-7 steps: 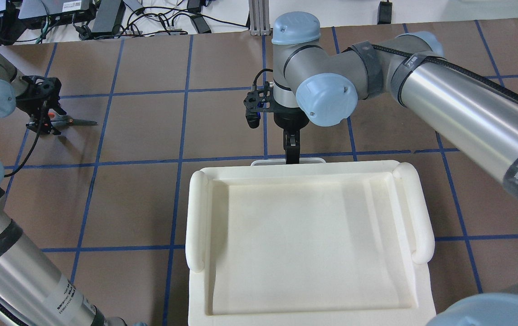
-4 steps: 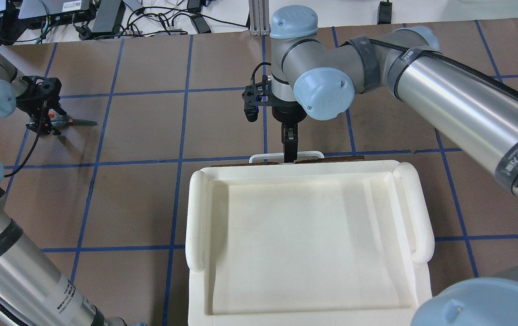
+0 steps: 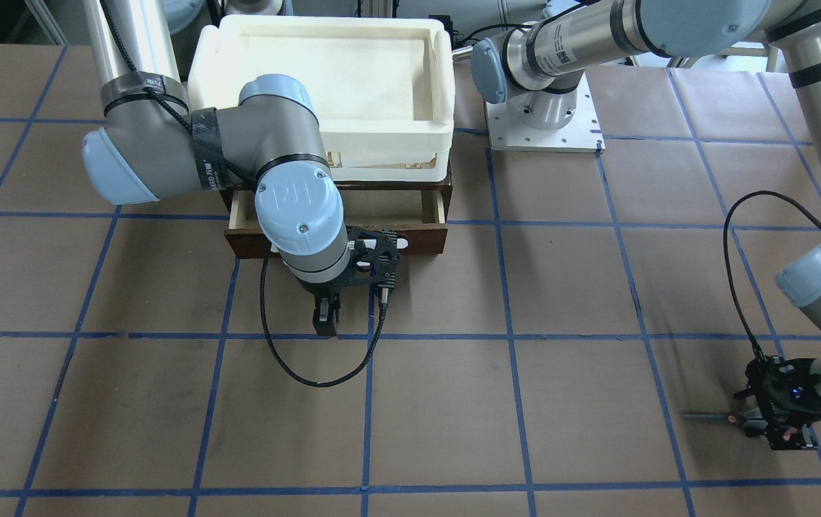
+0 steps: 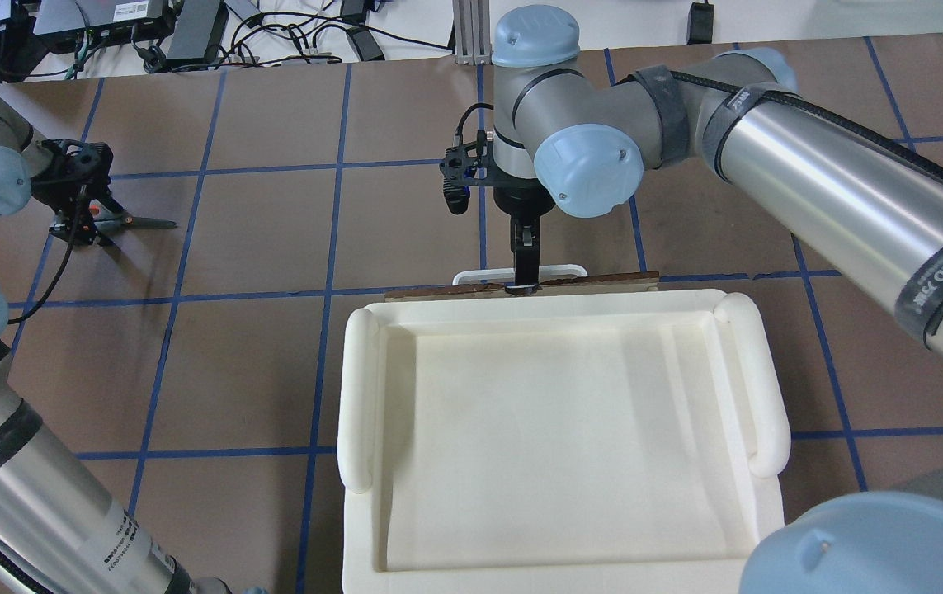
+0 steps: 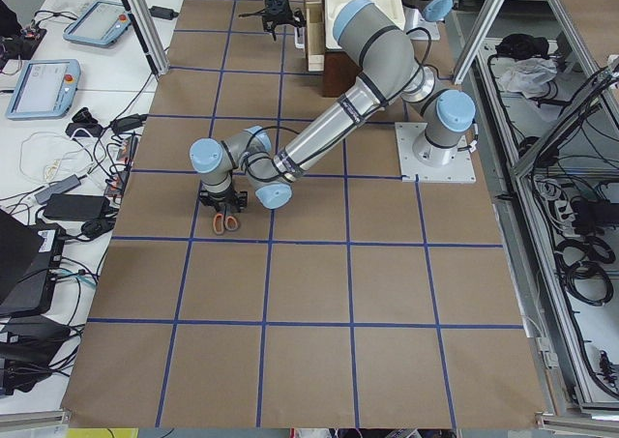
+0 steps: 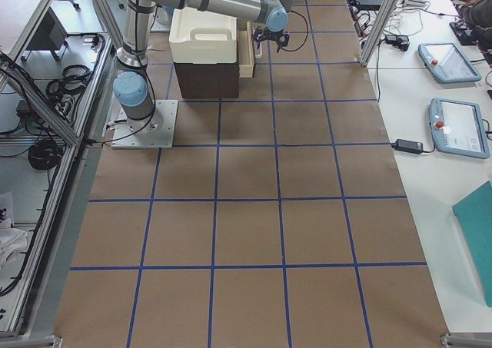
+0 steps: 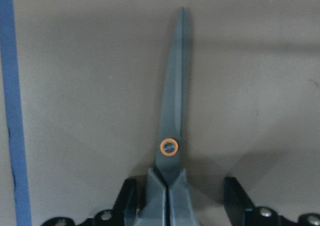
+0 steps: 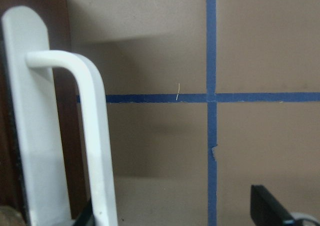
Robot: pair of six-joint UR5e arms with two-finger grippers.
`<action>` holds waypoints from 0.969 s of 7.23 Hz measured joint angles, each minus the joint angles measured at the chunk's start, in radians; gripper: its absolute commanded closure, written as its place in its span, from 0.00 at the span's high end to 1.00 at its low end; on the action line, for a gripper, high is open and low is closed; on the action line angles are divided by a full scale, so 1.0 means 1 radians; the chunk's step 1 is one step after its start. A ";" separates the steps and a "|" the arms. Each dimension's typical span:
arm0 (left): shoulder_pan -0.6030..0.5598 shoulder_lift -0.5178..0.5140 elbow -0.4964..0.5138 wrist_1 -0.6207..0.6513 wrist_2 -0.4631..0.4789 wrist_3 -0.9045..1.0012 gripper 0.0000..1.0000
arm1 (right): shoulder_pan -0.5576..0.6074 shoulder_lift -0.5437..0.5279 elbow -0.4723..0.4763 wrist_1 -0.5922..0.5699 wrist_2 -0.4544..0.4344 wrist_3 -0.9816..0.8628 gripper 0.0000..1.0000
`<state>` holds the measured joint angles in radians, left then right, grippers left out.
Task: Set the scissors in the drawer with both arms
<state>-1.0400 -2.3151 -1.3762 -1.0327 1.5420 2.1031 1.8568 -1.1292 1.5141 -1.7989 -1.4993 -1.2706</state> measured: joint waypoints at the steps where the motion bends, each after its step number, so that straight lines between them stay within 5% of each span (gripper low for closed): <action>1: 0.000 0.000 0.000 0.001 0.001 0.001 0.37 | -0.003 0.000 -0.007 -0.003 -0.017 -0.008 1.00; 7: -0.003 0.024 0.000 0.000 0.008 -0.001 0.03 | -0.005 0.040 -0.059 -0.064 -0.031 -0.079 1.00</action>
<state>-1.0428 -2.2911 -1.3760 -1.0323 1.5502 2.1017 1.8515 -1.0888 1.4552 -1.8633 -1.5300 -1.3499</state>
